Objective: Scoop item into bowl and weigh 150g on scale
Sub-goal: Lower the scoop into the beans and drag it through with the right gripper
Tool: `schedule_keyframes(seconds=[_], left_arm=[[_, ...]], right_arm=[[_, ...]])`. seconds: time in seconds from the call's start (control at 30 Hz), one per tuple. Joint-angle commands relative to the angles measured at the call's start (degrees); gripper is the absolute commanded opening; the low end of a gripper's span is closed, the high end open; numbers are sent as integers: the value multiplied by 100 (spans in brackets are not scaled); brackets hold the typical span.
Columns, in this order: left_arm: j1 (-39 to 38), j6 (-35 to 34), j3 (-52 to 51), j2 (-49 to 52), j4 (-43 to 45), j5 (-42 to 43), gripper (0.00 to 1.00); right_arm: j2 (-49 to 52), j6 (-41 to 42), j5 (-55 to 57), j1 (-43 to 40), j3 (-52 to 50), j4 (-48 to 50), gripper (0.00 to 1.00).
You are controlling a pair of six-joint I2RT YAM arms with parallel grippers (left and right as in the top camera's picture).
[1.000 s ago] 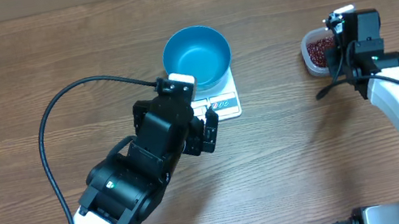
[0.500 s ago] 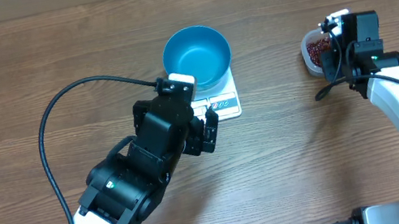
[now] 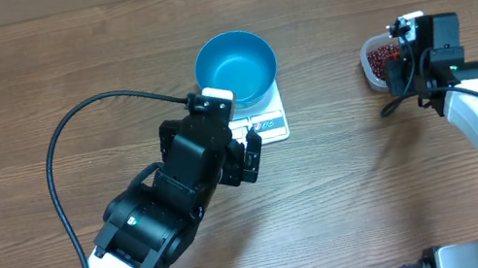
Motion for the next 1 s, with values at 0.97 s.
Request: schedule_keyframes(seconds=[0.97], left_arm=[[39, -118, 85, 39, 20, 4, 99]], right_arm=[[387, 1215, -1775, -671, 136, 151, 4]])
